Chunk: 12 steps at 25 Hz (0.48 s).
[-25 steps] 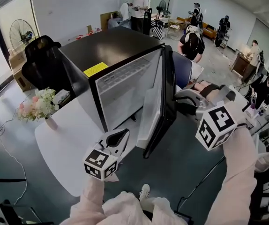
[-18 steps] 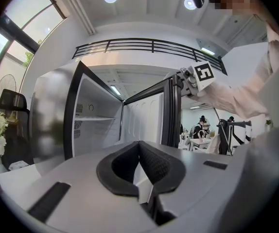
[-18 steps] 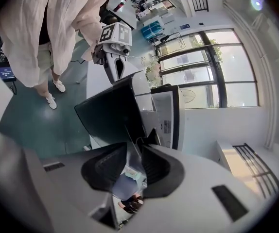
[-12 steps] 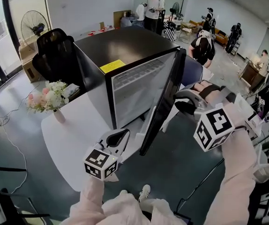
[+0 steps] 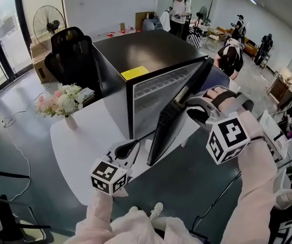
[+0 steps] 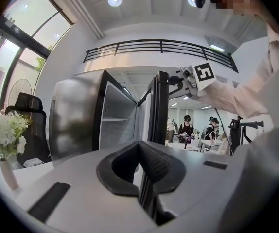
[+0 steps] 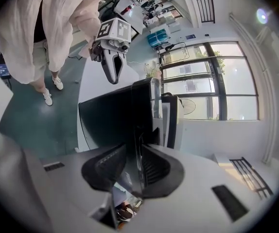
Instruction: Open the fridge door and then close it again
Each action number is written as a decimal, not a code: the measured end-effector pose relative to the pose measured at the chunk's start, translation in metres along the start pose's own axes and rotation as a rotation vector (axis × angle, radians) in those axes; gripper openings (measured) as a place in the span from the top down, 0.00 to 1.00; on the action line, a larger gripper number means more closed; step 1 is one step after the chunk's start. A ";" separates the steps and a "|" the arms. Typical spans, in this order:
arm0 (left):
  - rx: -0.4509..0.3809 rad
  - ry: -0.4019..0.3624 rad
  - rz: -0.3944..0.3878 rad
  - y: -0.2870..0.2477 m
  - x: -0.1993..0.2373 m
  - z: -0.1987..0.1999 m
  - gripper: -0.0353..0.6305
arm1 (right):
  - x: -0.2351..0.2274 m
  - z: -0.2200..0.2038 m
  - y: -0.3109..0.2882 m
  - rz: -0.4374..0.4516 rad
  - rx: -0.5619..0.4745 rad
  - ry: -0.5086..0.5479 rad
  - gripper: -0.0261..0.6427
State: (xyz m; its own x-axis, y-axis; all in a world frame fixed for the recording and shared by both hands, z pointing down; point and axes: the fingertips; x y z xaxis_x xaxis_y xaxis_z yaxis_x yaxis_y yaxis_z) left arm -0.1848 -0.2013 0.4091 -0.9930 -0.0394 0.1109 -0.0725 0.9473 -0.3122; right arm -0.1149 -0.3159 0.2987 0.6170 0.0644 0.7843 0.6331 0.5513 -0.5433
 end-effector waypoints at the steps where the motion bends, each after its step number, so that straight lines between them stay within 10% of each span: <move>1: 0.000 0.002 0.005 0.001 0.002 0.000 0.93 | -0.002 0.002 -0.002 -0.002 -0.004 0.004 0.81; 12: -0.005 0.011 0.059 0.006 0.018 0.003 0.93 | -0.022 0.019 -0.021 -0.023 -0.052 0.011 0.82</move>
State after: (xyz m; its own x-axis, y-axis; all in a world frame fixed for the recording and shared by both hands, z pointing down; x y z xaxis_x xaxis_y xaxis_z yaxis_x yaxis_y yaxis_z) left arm -0.2035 -0.1974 0.4069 -0.9945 0.0205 0.1030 -0.0129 0.9495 -0.3136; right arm -0.1512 -0.3129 0.2985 0.6065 0.0431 0.7939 0.6707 0.5085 -0.5400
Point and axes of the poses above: the fingertips, and each gripper's own axes: y backward along the fingers, x to its left, z out of its top, and after that the axes turned 12 degrees about x, right-handed
